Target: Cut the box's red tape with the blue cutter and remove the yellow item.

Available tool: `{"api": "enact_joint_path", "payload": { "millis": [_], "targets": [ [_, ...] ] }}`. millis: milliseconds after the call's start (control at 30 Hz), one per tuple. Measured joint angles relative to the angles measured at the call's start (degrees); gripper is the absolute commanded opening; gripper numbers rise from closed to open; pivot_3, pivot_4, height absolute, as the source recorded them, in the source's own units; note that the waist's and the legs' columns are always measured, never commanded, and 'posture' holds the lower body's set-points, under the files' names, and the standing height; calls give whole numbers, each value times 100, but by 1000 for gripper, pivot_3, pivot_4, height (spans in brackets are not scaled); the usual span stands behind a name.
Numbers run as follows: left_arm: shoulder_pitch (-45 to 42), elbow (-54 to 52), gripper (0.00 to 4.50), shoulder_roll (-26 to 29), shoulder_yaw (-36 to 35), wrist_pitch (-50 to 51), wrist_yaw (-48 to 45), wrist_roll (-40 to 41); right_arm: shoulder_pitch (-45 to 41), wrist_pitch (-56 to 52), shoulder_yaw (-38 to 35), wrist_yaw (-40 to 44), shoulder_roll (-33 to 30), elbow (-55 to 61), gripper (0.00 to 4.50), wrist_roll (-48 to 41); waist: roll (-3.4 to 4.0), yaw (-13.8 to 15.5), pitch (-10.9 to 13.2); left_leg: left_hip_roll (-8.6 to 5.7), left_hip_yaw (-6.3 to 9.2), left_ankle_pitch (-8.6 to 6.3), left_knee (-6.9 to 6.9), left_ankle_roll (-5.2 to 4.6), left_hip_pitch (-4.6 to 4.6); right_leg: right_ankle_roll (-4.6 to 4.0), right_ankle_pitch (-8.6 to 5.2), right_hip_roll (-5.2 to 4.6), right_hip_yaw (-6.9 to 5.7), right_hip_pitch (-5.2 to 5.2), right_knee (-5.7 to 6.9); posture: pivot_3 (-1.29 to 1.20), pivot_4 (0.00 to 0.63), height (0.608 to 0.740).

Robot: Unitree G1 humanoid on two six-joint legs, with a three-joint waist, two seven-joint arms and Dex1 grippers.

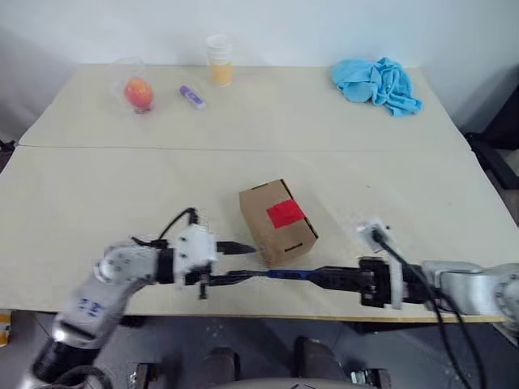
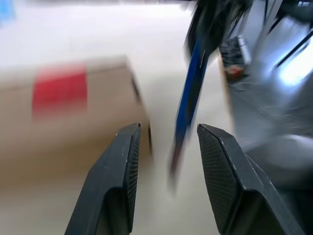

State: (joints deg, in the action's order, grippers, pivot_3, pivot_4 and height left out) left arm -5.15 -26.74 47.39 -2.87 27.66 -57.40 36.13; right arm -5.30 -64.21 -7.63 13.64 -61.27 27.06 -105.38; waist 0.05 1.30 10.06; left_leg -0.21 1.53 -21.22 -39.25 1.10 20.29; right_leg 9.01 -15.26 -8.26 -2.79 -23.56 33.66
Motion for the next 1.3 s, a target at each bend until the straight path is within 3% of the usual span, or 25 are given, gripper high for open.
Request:
{"api": "enact_joint_path", "payload": {
  "millis": [100, 267, 500, 667, 733, 967, 1300],
  "targets": [
    [170, 475, 1561, 78, -640, 523, -13, 508, 405, -148, -626, 477, -384, 12, 170, -107, -1, 22, 1, 0, 0, -2, -1, -4, -2, 0, 0, 0, -1, 4, -2, 0, 150, 740],
    [166, 1239, 92, -193, -934, 523, 162, 401, 716, -438, -1712, 1135, -850, -87, 170, -25, -3, 33, 2, -2, -3, -4, -1, -6, 0, 1, 0, 1, 1, 3, -4, 0, 150, 740],
    [-755, 1265, 0, -973, -317, 441, 380, 185, 251, -700, -2347, 1578, -1656, -446, 170, -127, -9, 28, 5, -2, -7, -3, -2, -3, 0, 2, 2, 0, 1, 3, -3, 0, 150, 740],
    [-1780, 1569, 0, -1606, 289, 233, 540, -181, -1014, -361, -1587, 1378, -1974, -868, 170, 232, -14, 18, 7, -1, -11, -1, -4, -1, 1, 6, 4, 0, 1, 1, -7, 0, 150, 740],
    [-2116, 1879, 0, -1800, 454, 174, 671, -439, -1745, -350, -886, 1183, -1931, -1063, 170, 590, -13, -8, 7, -2, -29, -2, -4, -1, 4, 8, 5, -2, 5, -11, -6, 0, 150, 740],
    [-2700, 2455, 0, -2152, 1022, 93, 991, -1208, -4129, -937, 805, 839, -874, -1806, 170, 1983, -13, -15, 8, 0, -38, -1, -1, 0, 13, 12, 7, -4, 6, -28, -9, 0, 150, 740],
    [-3006, 2501, 0, -2232, 1300, 341, 1093, -1600, -6014, -2301, 1441, 1124, 139, -2799, 170, 3403, -13, 16, 8, -4, -34, -2, -34, -2, 98, 11, 8, -7, -1, -93, 9, 0, 150, 740]
  ]
}}
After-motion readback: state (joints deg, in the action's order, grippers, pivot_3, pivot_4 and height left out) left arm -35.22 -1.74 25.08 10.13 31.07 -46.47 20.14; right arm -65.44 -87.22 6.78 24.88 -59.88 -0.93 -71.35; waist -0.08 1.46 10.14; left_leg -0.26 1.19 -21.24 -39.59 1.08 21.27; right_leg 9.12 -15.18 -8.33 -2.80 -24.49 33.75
